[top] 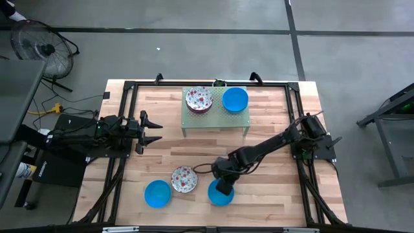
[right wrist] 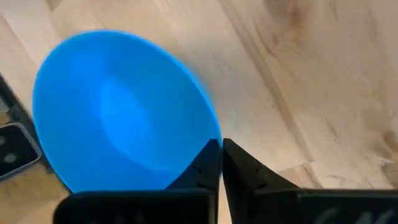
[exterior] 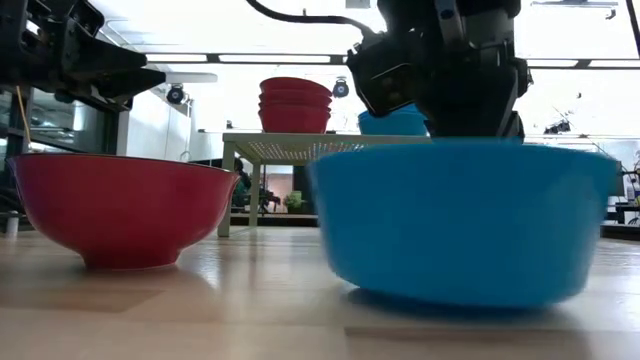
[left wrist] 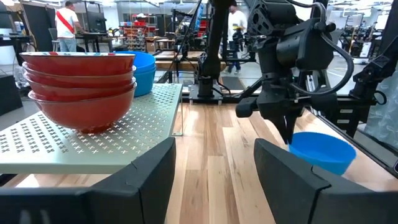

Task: Pick & Place Mini bowls
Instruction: Stack the blue bowl on the blue bowl on the shelf

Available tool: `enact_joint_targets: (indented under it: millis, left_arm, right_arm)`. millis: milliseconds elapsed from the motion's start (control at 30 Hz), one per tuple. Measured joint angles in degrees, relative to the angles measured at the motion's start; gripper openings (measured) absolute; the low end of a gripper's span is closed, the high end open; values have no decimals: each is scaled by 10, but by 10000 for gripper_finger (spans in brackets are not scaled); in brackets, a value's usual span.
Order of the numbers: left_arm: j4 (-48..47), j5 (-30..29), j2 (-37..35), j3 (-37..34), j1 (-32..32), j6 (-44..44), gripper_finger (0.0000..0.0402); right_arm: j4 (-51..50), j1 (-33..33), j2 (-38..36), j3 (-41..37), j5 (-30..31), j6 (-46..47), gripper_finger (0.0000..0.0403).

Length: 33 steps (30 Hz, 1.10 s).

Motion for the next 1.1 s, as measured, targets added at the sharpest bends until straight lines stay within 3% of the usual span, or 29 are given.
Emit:
enact_joint_targets:
  millis: [233,633,833,1100]
  left_arm:
    - [0,0,0,0,0,0,213]
    - [0,0,0,0,0,0,213]
    - [0,0,0,0,0,0,213]
    - [0,0,0,0,0,0,213]
  right_arm:
    - [-42,-19,-44,0,-20,-9,1]
    - [-202,-93,-225,0,39,-40,0]
    - [-252,-186,-310,0,71,-119,0]
    - [-243,-342,-373,1,67,-272,0]
